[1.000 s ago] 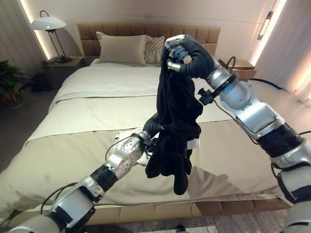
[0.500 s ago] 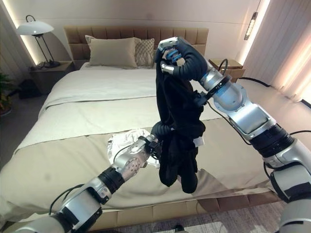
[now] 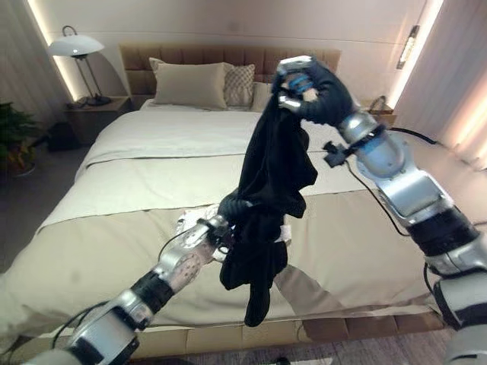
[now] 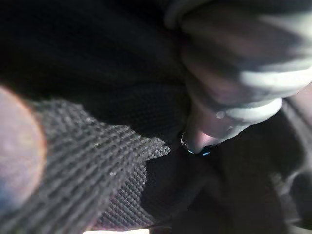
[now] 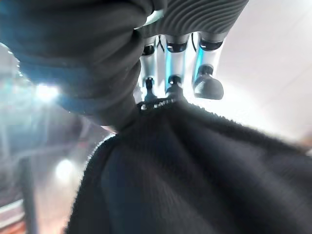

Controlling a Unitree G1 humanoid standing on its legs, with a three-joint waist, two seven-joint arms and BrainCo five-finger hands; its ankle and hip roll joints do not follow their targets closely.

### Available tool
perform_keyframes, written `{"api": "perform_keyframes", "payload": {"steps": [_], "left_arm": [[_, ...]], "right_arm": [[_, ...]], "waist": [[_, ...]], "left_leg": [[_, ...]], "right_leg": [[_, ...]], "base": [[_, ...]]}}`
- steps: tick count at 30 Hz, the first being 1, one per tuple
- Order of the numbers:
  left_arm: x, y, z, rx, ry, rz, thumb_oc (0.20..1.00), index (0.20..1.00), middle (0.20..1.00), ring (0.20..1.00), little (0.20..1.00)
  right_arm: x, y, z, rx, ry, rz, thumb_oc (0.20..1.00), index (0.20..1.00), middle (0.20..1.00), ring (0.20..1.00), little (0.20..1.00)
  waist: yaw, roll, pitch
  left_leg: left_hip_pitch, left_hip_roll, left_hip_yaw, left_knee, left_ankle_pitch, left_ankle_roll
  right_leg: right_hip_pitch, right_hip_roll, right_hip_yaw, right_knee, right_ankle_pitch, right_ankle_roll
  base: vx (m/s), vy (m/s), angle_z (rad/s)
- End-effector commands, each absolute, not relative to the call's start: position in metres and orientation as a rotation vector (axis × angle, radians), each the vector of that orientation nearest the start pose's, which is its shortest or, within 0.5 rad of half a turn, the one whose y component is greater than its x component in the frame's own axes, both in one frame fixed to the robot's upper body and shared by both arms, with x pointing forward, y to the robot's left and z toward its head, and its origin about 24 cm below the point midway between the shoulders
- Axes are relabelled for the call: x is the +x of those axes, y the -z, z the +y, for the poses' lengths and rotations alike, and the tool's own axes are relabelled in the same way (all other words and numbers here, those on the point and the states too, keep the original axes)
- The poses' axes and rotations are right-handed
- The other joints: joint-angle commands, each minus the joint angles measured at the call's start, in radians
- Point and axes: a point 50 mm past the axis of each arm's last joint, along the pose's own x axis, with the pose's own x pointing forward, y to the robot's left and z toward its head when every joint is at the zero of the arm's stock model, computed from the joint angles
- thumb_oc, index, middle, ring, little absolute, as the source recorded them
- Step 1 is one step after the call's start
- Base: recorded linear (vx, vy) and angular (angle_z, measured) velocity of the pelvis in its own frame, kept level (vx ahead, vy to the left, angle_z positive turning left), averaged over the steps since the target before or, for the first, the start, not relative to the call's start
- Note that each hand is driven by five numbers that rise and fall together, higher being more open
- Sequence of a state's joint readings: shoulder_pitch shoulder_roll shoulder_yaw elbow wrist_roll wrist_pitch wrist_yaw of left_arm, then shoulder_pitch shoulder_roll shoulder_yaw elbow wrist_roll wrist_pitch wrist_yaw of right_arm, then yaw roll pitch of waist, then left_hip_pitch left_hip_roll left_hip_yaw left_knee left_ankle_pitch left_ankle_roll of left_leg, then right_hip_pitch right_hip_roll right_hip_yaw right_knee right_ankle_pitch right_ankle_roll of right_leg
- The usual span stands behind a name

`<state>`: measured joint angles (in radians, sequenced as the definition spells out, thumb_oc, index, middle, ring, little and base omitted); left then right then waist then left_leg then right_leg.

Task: Pick up clothes into the bucket

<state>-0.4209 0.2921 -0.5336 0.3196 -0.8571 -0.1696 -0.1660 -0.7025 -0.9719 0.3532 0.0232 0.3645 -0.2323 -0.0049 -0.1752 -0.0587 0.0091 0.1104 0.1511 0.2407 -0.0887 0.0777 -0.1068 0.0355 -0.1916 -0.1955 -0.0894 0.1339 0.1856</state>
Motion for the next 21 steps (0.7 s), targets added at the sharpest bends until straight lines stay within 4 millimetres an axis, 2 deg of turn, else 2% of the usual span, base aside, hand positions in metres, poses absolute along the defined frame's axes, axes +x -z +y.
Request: {"api": "perform_keyframes", "payload": {"steps": [1, 2, 4, 5, 10, 13, 16, 19, 20, 21], "left_arm": [[0.309, -0.095, 0.113, -0.32, 0.524, -0.171, 0.2, 0.2, 0.2, 0.2, 0.2], [0.303, -0.096, 0.128, -0.281, 0.49, -0.191, 0.2, 0.2, 0.2, 0.2, 0.2], [0.294, -0.092, 0.147, -0.242, 0.437, -0.202, 0.2, 0.2, 0.2, 0.2, 0.2], [0.284, -0.086, 0.166, -0.218, 0.368, -0.198, 0.2, 0.2, 0.2, 0.2, 0.2], [0.262, -0.084, 0.209, -0.242, 0.19, -0.232, 0.2, 0.2, 0.2, 0.2, 0.2], [0.255, -0.086, 0.223, -0.254, 0.124, -0.258, 0.2, 0.2, 0.2, 0.2, 0.2], [0.254, -0.089, 0.228, -0.26, 0.1, -0.28, 0.2, 0.2, 0.2, 0.2, 0.2], [0.251, -0.096, 0.233, -0.21, 0.071, -0.32, 0.2, 0.2, 0.2, 0.2, 0.2], [0.251, -0.096, 0.233, -0.21, 0.071, -0.32, 0.2, 0.2, 0.2, 0.2, 0.2], [0.25, -0.097, 0.234, -0.181, 0.052, -0.326, 0.2, 0.2, 0.2, 0.2, 0.2]], "right_arm": [[0.303, -0.308, -0.21, -0.638, -0.176, -0.843, 0.404, 0.404, 0.404, 0.404, 0.404], [0.302, -0.301, -0.216, -0.632, -0.161, -0.823, 1.0, 1.0, 1.0, 1.0, 1.0], [0.3, -0.29, -0.222, -0.614, -0.153, -0.793, 1.0, 1.0, 1.0, 1.0, 1.0], [0.299, -0.279, -0.225, -0.583, -0.144, -0.767, 1.0, 1.0, 1.0, 1.0, 1.0], [0.297, -0.255, -0.227, -0.545, -0.153, -0.704, 1.0, 1.0, 1.0, 1.0, 1.0], [0.296, -0.24, -0.228, -0.513, -0.155, -0.657, 1.0, 1.0, 1.0, 1.0, 1.0], [0.295, -0.234, -0.229, -0.509, -0.162, -0.634, 1.0, 1.0, 1.0, 1.0, 1.0], [0.297, -0.21, -0.231, -0.492, -0.172, -0.551, 1.0, 1.0, 1.0, 1.0, 1.0], [0.297, -0.21, -0.231, -0.492, -0.172, -0.551, 1.0, 1.0, 1.0, 1.0, 1.0], [0.298, -0.2, -0.231, -0.503, -0.175, -0.515, 1.0, 1.0, 1.0, 1.0, 1.0]], "waist": [[0.059, -0.042, 0.036], [0.067, -0.041, 0.039], [0.082, -0.041, 0.039], [0.096, -0.041, 0.04], [0.126, -0.037, 0.042], [0.138, -0.031, 0.05], [0.144, -0.025, 0.067], [0.171, -0.014, 0.1], [0.169, -0.014, 0.1], [0.182, -0.011, 0.114]], "left_leg": [[0.021, 0.008, -0.043, 0.022, -0.049, -0.009], [0.019, 0.008, -0.047, 0.024, -0.049, -0.009], [0.016, 0.01, -0.054, 0.029, -0.049, -0.009], [0.014, 0.012, -0.06, 0.029, -0.047, -0.01], [0.008, 0.022, -0.08, 0.029, -0.039, -0.016], [-0.002, 0.027, -0.11, 0.037, -0.035, -0.016], [-0.015, 0.032, -0.142, 0.043, -0.029, -0.02], [-0.07, 0.045, -0.221, 0.066, 0.004, -0.047], [-0.071, 0.045, -0.223, 0.066, 0.004, -0.047], [-0.102, 0.058, -0.255, 0.069, 0.032, -0.066]], "right_leg": [[0.05, -0.046, -0.052, 0.04, -0.013, 0.049], [0.053, -0.047, -0.056, 0.041, -0.015, 0.048], [0.059, -0.046, -0.064, 0.04, -0.02, 0.046], [0.066, -0.043, -0.071, 0.038, -0.025, 0.043], [0.075, -0.036, -0.088, 0.048, -0.044, 0.033], [0.069, -0.044, -0.103, 0.124, -0.077, 0.023], [0.056, -0.048, -0.111, 0.176, -0.107, 0.015], [0.064, -0.038, -0.188, 0.218, -0.154, -0.01], [0.064, -0.037, -0.189, 0.218, -0.154, -0.01], [0.075, -0.019, -0.23, 0.205, -0.162, -0.019]], "base": [[-0.01, -0.021, 0.13], [-0.01, -0.014, 0.13], [-0.01, -0.026, 0.17], [-0.01, -0.031, 0.14], [-0.01, -0.03, 0.15], [-0.02, -0.014, 0.26], [-0.08, -0.013, 0.32], [-0.12, -0.071, 0.59], [-0.14, -0.123, 0.58], [-0.16, -0.124, 0.41]]}}
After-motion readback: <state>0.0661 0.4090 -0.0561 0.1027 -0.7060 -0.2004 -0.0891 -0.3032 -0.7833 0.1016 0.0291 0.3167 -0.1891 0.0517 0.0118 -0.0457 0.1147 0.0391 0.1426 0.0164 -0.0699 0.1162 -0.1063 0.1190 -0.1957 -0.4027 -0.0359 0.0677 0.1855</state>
